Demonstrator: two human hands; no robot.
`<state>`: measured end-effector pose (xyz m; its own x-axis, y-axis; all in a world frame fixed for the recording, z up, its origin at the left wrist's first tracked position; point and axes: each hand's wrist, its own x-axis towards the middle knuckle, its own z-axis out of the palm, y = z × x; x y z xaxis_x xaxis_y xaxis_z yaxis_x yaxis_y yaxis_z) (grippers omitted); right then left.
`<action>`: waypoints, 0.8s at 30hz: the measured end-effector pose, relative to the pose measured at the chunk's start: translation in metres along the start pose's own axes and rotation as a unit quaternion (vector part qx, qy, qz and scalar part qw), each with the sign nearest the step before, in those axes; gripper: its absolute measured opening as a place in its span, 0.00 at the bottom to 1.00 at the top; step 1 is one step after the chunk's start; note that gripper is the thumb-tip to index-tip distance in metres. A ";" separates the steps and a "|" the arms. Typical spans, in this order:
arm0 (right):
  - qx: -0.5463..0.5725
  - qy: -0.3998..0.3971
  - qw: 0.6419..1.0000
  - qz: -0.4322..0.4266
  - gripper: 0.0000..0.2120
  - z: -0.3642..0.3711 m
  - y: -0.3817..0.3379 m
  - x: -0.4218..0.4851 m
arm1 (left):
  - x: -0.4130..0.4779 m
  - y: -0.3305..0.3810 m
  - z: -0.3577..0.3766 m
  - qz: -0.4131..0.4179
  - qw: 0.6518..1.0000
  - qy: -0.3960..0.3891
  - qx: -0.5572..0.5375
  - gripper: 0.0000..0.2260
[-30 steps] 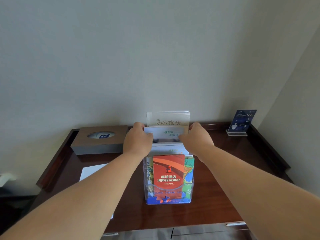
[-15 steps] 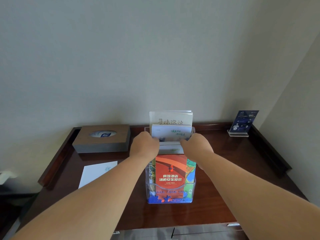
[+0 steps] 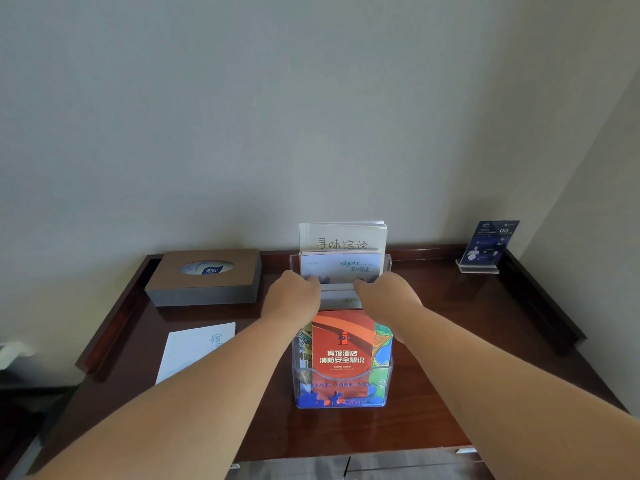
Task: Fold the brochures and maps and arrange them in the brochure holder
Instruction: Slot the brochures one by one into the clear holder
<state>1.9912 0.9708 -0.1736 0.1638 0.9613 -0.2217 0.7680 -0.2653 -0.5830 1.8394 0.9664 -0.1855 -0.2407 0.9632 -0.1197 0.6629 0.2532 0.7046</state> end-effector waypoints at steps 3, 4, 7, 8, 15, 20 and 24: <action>0.013 -0.003 1.000 0.001 0.15 -0.001 0.001 0.000 | 0.001 0.000 -0.003 0.007 1.000 -0.008 0.006 0.17; 0.012 0.002 1.000 -0.001 0.16 -0.001 0.001 0.000 | 0.000 0.002 -0.004 0.011 1.000 -0.009 0.010 0.19; -0.035 0.000 0.999 -0.021 0.16 -0.003 -0.001 -0.003 | -0.002 0.006 -0.006 0.015 1.000 -0.010 0.017 0.20; -0.065 -0.008 0.997 -0.033 0.16 -0.004 -0.002 -0.003 | -0.002 0.007 -0.007 0.019 1.000 -0.010 0.018 0.21; 0.028 0.083 0.996 0.033 0.16 -0.015 -0.007 -0.015 | -0.006 0.003 -0.020 0.045 0.998 0.005 0.039 0.21; 0.054 0.207 0.967 -0.139 0.11 -0.011 -0.051 -0.046 | 0.008 -0.021 -0.067 0.023 0.997 0.075 0.011 0.22; 0.072 0.109 0.971 -0.200 0.09 0.041 -0.102 -0.071 | 0.016 -0.063 -0.091 -0.024 0.996 0.082 0.038 0.21</action>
<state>1.8759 0.9260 -0.1305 0.0091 0.9782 0.2074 0.7048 0.1408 -0.6953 1.7293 0.9577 -0.1687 -0.3820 0.9236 -0.0314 0.6975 0.3104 0.6459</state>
